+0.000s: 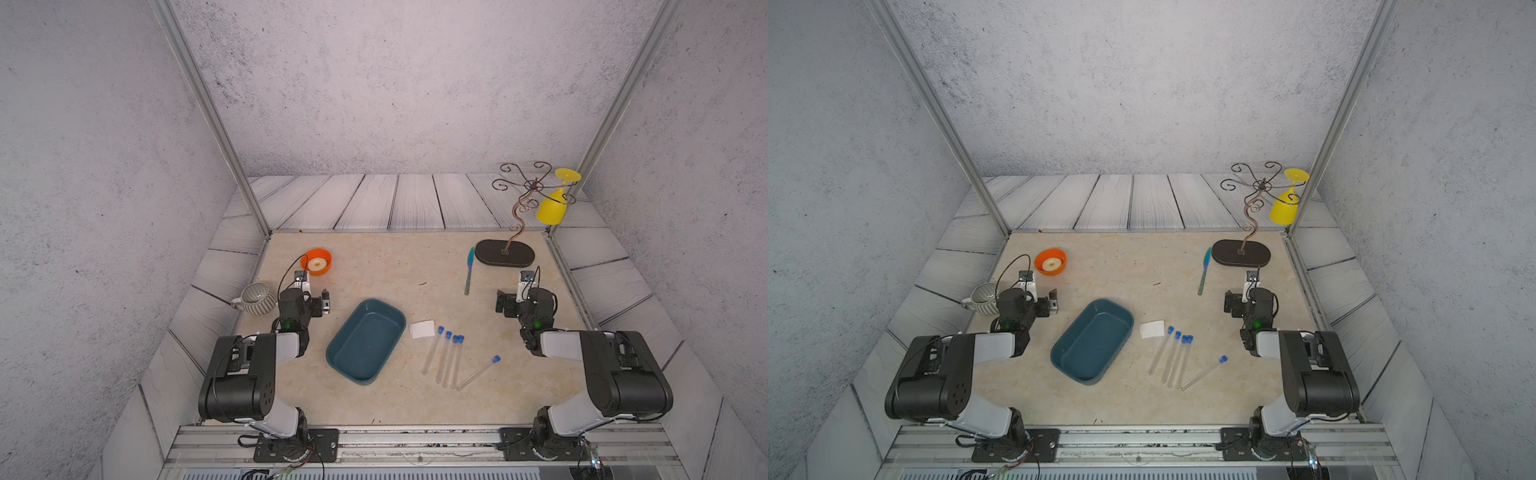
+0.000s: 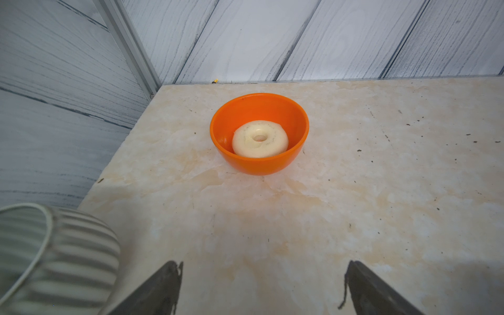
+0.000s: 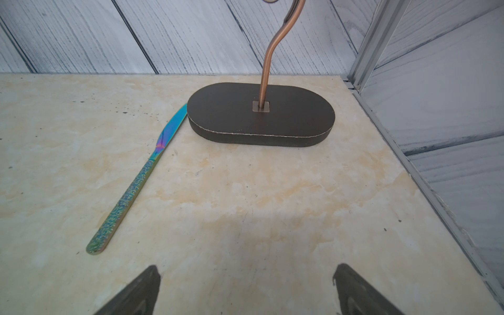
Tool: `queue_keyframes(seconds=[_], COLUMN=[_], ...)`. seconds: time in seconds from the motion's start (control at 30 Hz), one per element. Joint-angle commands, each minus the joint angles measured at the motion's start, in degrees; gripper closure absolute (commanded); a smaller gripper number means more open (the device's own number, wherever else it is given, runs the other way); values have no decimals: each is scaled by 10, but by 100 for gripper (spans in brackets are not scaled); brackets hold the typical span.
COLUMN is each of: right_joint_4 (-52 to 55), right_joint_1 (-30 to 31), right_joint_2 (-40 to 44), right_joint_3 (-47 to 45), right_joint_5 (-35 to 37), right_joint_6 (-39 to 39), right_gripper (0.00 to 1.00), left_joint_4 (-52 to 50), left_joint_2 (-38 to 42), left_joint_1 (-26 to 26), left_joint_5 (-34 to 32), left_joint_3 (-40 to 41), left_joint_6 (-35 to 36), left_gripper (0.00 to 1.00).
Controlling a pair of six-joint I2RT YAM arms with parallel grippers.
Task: Wipe the exteriors of test tubes
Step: Adjust the storage box at the center of the board.
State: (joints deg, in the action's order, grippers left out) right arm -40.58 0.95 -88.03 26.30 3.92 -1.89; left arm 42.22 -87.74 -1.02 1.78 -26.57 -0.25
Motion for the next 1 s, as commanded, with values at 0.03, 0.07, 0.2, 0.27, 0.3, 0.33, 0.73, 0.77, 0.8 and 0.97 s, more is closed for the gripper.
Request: queue_keyframes(seconds=[0.03,0.07,0.2,0.27,0.3,0.33,0.73,0.77,0.8,0.97], right_joint_4=[-4,-2,8,19,58,135,679,691,705,758], right_joint_1=[1,1,1,1,1,2,54,66,77,135], right_joint_2=[0,0,3,13,20,32,-11,-7,-4,-3], right_joint_3=[5,6,11,16,35,67,373,380,388,411], right_joint_5=[-6,-6,19,40,55,75,48,37,24,-43], right_joint_6=[-1,-2,-12,-16,-23,-38,-215,-212,-207,-173], right_gripper=[1,1,1,1,1,1,1,1,1,1], left_joint_4=[2,2,3,5,-56,-129,-692,-709,-731,-839], left_joint_2=[0,0,0,5,19,30,52,55,57,59], left_joint_1=[-5,-5,-5,-6,-5,-5,101,123,142,237], left_joint_5=[0,0,-15,-69,-110,-146,-73,-69,-61,-11], left_joint_3=[-5,-5,-5,-14,-38,-70,-393,-404,-415,-459], left_joint_6=[-2,-3,-9,-30,-46,-67,-160,-152,-148,-129], left_gripper=[3,3,3,3,3,3,20,20,20,25])
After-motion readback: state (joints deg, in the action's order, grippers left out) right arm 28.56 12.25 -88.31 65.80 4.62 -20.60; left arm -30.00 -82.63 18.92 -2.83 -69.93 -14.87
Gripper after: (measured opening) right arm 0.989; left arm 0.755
